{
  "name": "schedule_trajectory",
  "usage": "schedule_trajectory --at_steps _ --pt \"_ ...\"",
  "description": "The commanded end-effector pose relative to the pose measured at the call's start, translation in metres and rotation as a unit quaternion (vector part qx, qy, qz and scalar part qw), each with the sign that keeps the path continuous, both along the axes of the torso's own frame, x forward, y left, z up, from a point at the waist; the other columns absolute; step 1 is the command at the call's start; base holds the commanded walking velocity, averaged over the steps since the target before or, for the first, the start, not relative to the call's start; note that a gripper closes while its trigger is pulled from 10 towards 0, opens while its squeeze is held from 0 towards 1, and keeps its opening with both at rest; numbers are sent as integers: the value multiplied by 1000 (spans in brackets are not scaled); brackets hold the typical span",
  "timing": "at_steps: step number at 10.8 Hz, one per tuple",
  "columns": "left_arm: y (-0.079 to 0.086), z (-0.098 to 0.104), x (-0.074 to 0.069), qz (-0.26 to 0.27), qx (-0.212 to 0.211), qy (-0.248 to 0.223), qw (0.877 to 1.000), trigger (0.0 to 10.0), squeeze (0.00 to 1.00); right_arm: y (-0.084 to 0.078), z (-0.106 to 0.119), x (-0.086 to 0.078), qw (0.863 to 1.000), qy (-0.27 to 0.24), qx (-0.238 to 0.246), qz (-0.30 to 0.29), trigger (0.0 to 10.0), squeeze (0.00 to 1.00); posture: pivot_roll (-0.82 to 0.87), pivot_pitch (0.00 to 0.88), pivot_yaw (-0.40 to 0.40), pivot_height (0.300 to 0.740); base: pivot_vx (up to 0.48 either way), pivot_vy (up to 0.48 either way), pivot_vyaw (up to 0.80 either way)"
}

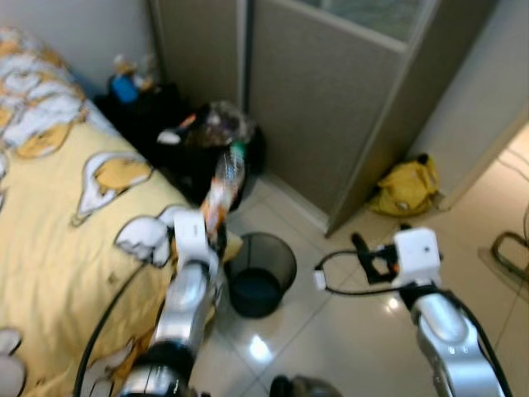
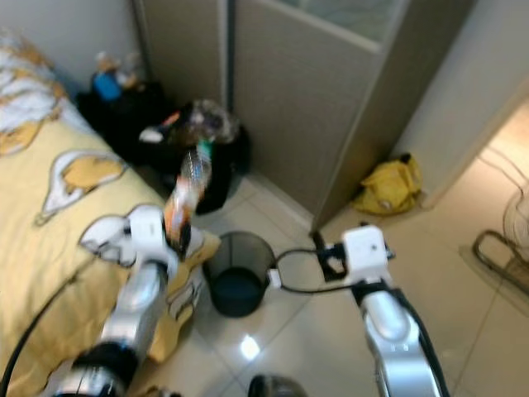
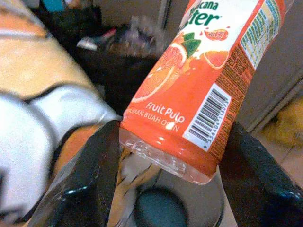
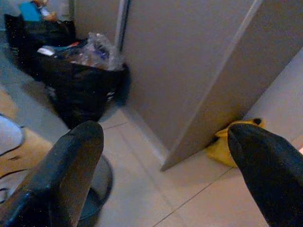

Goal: Clean up the room

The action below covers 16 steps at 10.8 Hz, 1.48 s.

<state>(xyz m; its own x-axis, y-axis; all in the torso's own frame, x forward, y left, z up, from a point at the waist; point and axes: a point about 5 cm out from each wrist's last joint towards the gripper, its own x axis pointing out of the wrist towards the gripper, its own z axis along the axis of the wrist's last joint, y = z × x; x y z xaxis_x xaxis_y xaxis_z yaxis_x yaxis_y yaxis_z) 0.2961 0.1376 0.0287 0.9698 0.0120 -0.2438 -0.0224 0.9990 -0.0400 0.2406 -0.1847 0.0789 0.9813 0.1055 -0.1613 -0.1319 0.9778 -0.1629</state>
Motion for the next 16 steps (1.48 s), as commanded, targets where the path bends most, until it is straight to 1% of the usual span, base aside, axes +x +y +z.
schedule_trajectory --at_steps 1,2,3,4,5,8,9,10,11,12,14,16 --pt "-10 20 12 -35 20 -41 998 10000 0 4 -4 0 1000 7 12 -6 10000 0 -164 66 -60 740 409 -247 0" --pt "-12 23 16 -39 25 -46 998 10000 0 14 -8 -3 1000 15 16 -1 10000 0 -164 65 -51 740 409 -244 -438" --pt "-13 25 21 -36 25 -42 998 10000 0 23 -11 -6 999 18 26 5 10000 0 -171 64 -33 740 420 0 -763" --pt "-15 26 22 -36 22 -41 998 10000 0 25 -13 -9 999 20 30 7 10000 0 -177 67 -24 740 428 0 -763" --pt "-23 26 24 -41 18 -35 998 10000 0 22 -14 -11 1000 17 24 1 10000 0 -187 72 -10 740 439 0 -456" --pt "-41 25 25 -62 10 -24 998 10000 0 21 -14 -12 999 23 25 -3 10000 0 -206 92 4 740 441 0 0" --pt "-38 17 24 -49 -1 1 999 10000 0 21 -18 -14 999 34 19 7 10000 0 -212 98 8 740 439 0 0" --pt "-22 7 24 2 -4 41 999 10000 0 22 -23 -20 998 56 17 26 10000 0 -220 110 13 740 0 0 0" --pt "-14 2 24 20 -8 60 998 10000 0 24 -28 -27 996 75 18 39 10000 0 -226 121 17 740 0 0 0" --pt "-10 -9 20 11 15 102 995 10000 0 29 -37 -41 992 105 20 63 10000 0 -231 135 23 740 0 0 0" --pt "-16 -24 11 -36 54 157 986 10000 0 30 -43 -57 988 136 18 71 10000 0 -249 177 32 740 0 0 0" --pt "-10 -29 9 -24 69 179 981 10000 0 35 -39 -80 985 150 23 86 10000 0 -288 245 38 740 0 0 0"
